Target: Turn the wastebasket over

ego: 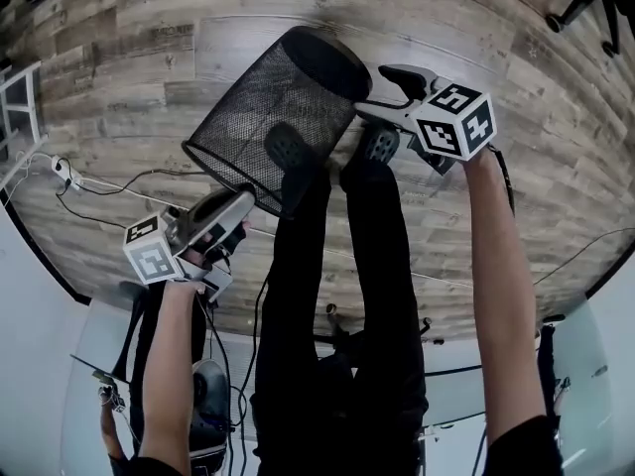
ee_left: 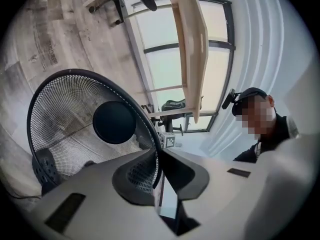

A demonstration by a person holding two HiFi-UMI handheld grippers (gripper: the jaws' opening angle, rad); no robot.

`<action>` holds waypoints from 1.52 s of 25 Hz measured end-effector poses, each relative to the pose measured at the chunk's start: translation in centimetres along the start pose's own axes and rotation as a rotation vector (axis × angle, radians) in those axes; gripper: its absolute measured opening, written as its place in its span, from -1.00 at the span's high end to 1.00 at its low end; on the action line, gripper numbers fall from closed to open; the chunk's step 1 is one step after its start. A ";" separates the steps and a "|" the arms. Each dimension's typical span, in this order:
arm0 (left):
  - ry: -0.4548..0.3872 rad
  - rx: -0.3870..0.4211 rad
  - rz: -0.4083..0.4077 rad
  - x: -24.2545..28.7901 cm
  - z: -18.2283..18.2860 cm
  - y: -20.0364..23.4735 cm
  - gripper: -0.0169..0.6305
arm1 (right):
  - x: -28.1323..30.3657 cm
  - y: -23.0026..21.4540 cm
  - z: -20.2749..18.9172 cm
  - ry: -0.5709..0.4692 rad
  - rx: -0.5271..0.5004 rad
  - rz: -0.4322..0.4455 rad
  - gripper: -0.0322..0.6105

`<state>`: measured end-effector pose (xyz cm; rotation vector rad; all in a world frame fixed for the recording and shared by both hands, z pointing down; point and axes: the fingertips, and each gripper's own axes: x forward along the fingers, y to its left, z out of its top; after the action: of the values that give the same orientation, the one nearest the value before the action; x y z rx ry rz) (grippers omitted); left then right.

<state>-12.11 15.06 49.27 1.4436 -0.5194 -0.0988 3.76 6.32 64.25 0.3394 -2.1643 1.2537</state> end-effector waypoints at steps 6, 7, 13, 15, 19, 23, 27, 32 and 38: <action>0.071 0.028 -0.068 -0.5 -0.6 -0.8 0.79 | -0.5 1.7 1.1 -0.004 0.062 0.167 -0.15; 0.075 0.030 -0.070 -0.5 -0.6 -0.8 0.79 | -0.5 2.1 1.2 0.001 0.077 0.193 -0.14; 0.055 0.045 -0.018 0.0 -0.5 1.3 0.79 | -0.2 1.6 0.9 0.017 0.057 0.139 -0.14; 0.055 0.053 0.011 0.1 -0.6 2.6 0.80 | -0.5 1.0 0.7 0.020 0.047 0.099 -0.14; 0.048 0.036 0.059 1.7 -0.3 3.9 0.82 | -1.4 -0.5 0.3 0.021 0.038 0.014 -0.14; -0.003 0.064 0.108 3.1 1.1 6.6 0.83 | -2.7 -2.4 0.2 0.014 0.040 -0.089 -0.10; -0.067 0.073 0.139 5.1 3.3 9.3 0.83 | -4.1 -4.7 0.5 0.013 0.030 -0.189 -0.03; -0.081 0.102 0.136 8.1 5.9 11.5 0.83 | -5.5 -7.4 1.3 0.025 0.004 -0.270 -0.01; -0.041 0.133 0.144 11.1 7.2 14.4 0.83 | -6.8 -9.5 1.7 0.044 -0.064 -0.342 0.06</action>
<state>-8.62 6.42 66.42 1.5317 -0.6723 0.0209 13.20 -0.58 66.06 0.6194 -1.9990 0.9889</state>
